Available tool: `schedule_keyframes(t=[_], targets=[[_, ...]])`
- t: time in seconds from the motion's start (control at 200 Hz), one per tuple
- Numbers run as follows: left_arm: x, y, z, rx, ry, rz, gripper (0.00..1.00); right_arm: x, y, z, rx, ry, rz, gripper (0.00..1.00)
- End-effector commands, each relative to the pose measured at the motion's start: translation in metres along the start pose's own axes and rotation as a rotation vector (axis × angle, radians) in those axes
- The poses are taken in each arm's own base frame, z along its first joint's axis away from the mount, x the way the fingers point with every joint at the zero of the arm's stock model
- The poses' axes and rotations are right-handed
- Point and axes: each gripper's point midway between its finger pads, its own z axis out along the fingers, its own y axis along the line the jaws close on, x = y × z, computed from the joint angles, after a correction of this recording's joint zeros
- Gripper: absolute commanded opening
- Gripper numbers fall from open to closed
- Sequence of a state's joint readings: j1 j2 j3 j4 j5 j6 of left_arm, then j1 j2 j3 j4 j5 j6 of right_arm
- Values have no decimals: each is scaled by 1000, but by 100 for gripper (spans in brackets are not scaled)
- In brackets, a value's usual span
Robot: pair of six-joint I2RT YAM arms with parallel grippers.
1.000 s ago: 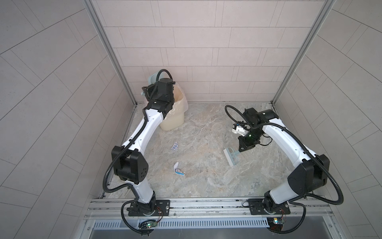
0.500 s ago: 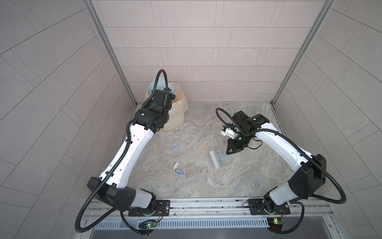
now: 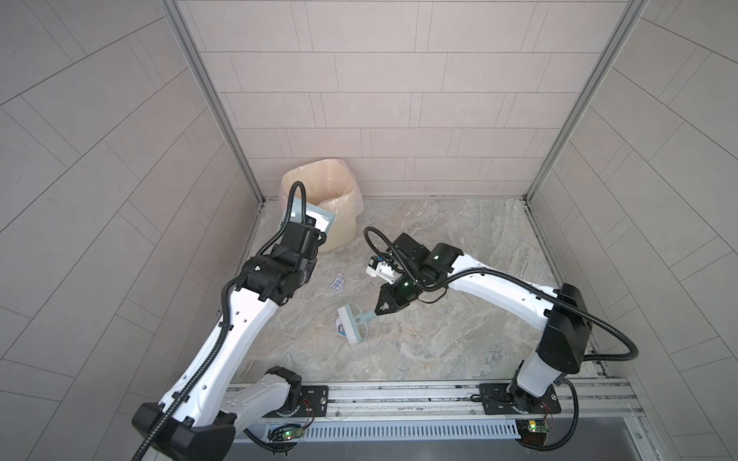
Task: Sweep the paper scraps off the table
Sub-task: 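Lower the dustpan near the patterned scrap while right brush moves toward it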
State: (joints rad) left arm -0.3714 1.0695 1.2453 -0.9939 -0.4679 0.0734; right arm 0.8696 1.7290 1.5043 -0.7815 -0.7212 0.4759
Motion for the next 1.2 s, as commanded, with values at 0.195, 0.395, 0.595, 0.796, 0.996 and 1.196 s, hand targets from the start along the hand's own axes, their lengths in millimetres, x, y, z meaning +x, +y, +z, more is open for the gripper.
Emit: schedule_keyframes(t=[0.195,0.395,0.595,0.796,0.996,1.196], targets=[[19,3,-5,-2,32,-33,0,-42,24,54,-56,9,3,0],[23,2,-4,-2,43,-33,0,-39,-4,68,16,27,46,0],[24,-3,0,16,51,-39,0,-33,-31,50,69,-3,108,0],[24,-24,13,86,83,-32,0,-6,-67,24,113,-12,191,0],[27,-51,22,198,107,-32,0,34,-103,-17,175,-14,279,0],[37,-79,26,295,152,-28,0,74,-137,-63,260,12,337,0]])
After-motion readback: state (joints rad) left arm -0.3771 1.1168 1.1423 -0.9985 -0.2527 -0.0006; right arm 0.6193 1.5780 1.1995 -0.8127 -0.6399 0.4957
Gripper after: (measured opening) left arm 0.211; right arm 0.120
